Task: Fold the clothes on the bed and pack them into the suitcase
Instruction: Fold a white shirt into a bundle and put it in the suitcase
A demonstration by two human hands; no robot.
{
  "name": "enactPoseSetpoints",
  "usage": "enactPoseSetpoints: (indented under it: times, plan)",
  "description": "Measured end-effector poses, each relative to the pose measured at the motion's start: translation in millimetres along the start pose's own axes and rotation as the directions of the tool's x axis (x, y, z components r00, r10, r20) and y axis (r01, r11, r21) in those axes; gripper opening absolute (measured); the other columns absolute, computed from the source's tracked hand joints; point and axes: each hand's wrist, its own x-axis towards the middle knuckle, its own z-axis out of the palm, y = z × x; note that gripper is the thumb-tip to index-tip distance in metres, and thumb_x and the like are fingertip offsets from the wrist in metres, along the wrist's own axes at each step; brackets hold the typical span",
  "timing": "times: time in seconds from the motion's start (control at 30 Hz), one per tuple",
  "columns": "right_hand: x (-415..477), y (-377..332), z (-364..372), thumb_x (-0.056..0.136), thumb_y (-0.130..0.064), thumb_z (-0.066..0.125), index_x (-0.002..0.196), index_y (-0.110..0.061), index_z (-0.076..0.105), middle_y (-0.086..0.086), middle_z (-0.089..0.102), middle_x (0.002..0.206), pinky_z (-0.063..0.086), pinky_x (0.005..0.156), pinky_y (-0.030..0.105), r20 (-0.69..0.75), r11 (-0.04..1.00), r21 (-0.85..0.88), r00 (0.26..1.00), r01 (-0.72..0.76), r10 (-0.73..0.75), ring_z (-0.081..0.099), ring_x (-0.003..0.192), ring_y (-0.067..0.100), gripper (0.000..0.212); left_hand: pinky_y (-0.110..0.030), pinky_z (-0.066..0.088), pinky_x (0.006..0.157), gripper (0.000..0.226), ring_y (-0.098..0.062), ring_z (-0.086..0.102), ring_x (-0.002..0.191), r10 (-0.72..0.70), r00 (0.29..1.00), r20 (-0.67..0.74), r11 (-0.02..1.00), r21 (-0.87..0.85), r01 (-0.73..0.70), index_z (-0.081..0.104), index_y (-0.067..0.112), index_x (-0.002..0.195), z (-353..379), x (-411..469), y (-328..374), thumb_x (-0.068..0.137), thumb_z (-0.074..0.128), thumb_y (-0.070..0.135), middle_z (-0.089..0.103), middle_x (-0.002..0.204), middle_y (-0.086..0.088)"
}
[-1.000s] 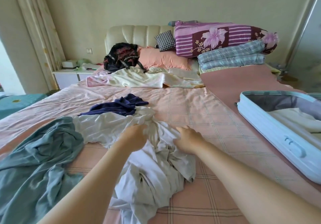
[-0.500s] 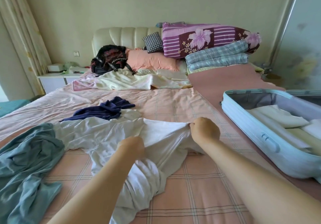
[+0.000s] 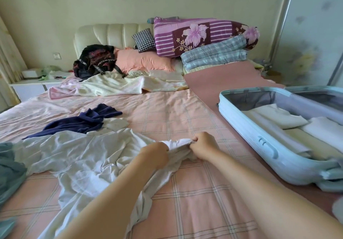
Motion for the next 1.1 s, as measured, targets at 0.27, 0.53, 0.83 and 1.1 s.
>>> enactPoseSetpoints:
  times: [0.27, 0.53, 0.83, 1.1]
  plan:
    - [53, -30, -28, 0.088, -0.015, 0.066, 0.154, -0.041, 0.026, -0.001, 0.034, 0.160, 0.053, 0.092, 0.034, -0.015, 0.893, 0.441, 0.995, 0.092, -0.095, 0.046, 0.138, 0.022, 0.081, -0.041, 0.043, 0.091, 0.040, -0.030, 0.033, 0.129, -0.194, 0.899, -0.392, 0.981, -0.100, 0.168, 0.051, 0.029, 0.137, -53, 32, 1, 0.097, 0.054, 0.032, 0.037, 0.137, -0.009]
    - [-45, -34, 10, 0.091, -0.007, 0.046, 0.134, -0.031, 0.059, 0.001, 0.058, 0.139, 0.046, 0.096, 0.027, 0.215, 0.962, 0.179, 0.945, 0.209, -0.245, 0.056, 0.126, 0.023, 0.050, -0.036, 0.040, 0.103, 0.034, -0.019, 0.041, 0.126, 0.103, 0.969, -0.227, 0.981, -0.137, -0.136, 0.059, 0.031, 0.124, -5, -48, -29, 0.090, 0.062, 0.032, 0.046, 0.129, 0.003]
    - [-134, -61, 43, 0.081, -0.016, 0.058, 0.113, -0.035, 0.064, -0.003, 0.053, 0.126, 0.046, 0.100, 0.032, 0.325, 0.939, -0.033, 0.892, 0.343, -0.314, 0.052, 0.120, 0.018, 0.038, -0.035, 0.038, 0.103, 0.091, -0.010, 0.035, 0.120, 0.075, 0.996, -0.048, 0.997, 0.003, -0.075, 0.049, 0.049, 0.130, 25, -166, -83, 0.045, 0.054, 0.079, 0.037, 0.129, 0.020]
    - [-168, -80, 64, 0.072, -0.043, 0.064, 0.135, -0.038, 0.055, -0.001, 0.054, 0.138, 0.043, 0.107, 0.039, 0.265, 0.895, -0.017, 0.865, 0.446, -0.426, 0.049, 0.130, 0.025, 0.064, -0.018, 0.045, 0.066, 0.023, -0.021, 0.066, 0.087, -0.162, 0.893, -0.420, 0.832, -0.545, -0.105, 0.070, 0.022, 0.110, 5, -197, -116, 0.095, 0.058, 0.010, 0.070, 0.094, 0.000]
